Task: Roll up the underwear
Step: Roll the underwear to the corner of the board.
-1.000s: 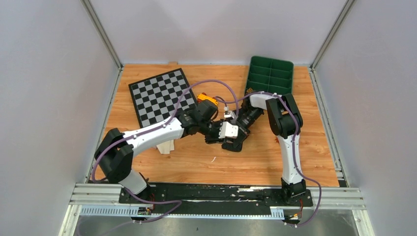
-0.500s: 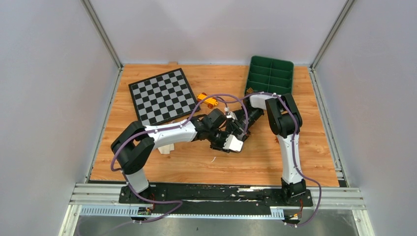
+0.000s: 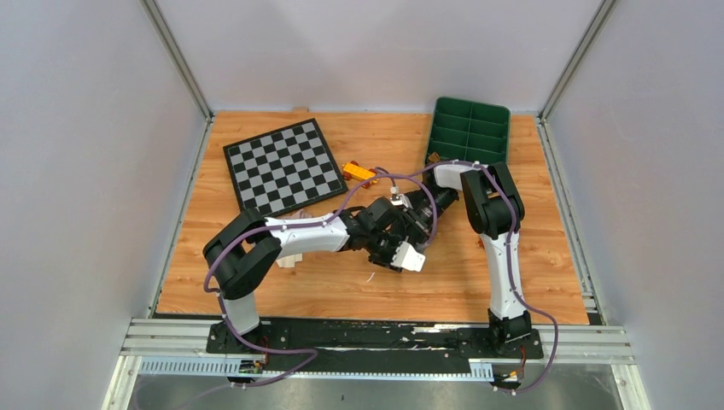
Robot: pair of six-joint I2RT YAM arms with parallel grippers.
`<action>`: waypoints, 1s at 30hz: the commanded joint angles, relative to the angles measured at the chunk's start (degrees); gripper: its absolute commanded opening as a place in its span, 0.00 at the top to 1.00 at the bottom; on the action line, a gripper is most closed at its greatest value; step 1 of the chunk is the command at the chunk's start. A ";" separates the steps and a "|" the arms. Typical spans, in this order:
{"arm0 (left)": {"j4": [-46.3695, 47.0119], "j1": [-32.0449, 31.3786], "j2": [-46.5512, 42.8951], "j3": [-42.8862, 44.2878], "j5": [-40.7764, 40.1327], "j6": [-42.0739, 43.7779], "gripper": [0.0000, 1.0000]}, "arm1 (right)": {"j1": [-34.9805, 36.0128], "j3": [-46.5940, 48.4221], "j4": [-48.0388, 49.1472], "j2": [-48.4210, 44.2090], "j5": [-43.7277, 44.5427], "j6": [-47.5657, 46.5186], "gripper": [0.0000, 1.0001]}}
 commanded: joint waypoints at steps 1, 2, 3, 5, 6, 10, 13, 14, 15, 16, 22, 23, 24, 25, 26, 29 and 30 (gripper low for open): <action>6.88 -0.63 0.65 -2.93 -6.72 2.66 0.49 | 0.55 -0.91 8.08 3.28 9.44 -2.77 1.00; 7.60 -0.63 1.01 -3.45 -7.28 3.08 0.48 | 0.55 -0.95 7.93 3.30 9.40 -2.85 1.00; 8.20 -0.63 1.24 -3.80 -7.53 3.30 0.48 | 0.55 -1.03 7.82 3.31 9.30 -2.99 1.00; 8.35 -0.78 1.85 -4.11 -7.29 3.79 0.47 | 0.55 -0.97 7.57 3.50 9.22 -3.26 1.00; 8.00 -1.06 2.10 -4.34 -6.91 4.74 0.47 | 0.55 -0.79 7.43 3.54 9.18 -3.36 1.00; 6.53 -2.00 3.04 -5.09 -5.34 7.62 0.47 | 0.54 -0.09 6.54 4.22 8.87 -3.77 1.00; 6.53 -2.17 4.05 -5.45 -7.28 9.01 0.51 | 0.55 0.10 6.04 4.31 8.58 -4.31 1.00; 6.62 -2.10 4.36 -5.36 -8.42 8.92 0.52 | 0.55 -0.12 6.05 4.15 8.47 -4.47 1.00; 6.41 -2.14 4.72 -5.16 -9.38 8.98 0.54 | 0.55 -0.23 6.06 3.96 8.47 -4.61 1.00; 5.74 -2.16 5.08 -4.95 -9.89 9.60 0.55 | 0.55 -0.47 6.21 3.78 8.39 -4.67 1.00; 3.56 -2.39 6.38 -4.42 -10.35 12.33 0.75 | 0.55 0.22 5.77 3.20 7.92 -4.72 0.98; 2.65 -2.39 6.22 -3.96 -9.83 12.17 0.78 | 0.55 0.84 5.29 2.95 7.87 -4.72 0.96; 1.43 -2.33 6.04 -3.78 -9.05 12.05 0.81 | 0.55 1.60 4.33 2.13 7.86 -4.80 0.95; 0.05 -2.38 5.87 -3.60 -8.60 12.11 0.84 | 0.55 2.32 3.95 1.47 7.90 -4.83 0.93; -1.45 -2.37 5.63 -3.57 -8.01 11.88 0.86 | 0.50 2.93 3.40 -0.10 8.17 -4.81 0.89; -6.45 -2.16 4.53 -3.82 -7.30 9.71 0.94 | 0.52 4.65 1.98 -3.94 9.15 -6.30 0.73; -8.27 -1.88 4.09 -4.03 -6.58 9.61 0.95 | 0.59 5.56 1.73 -5.16 9.86 -6.31 0.65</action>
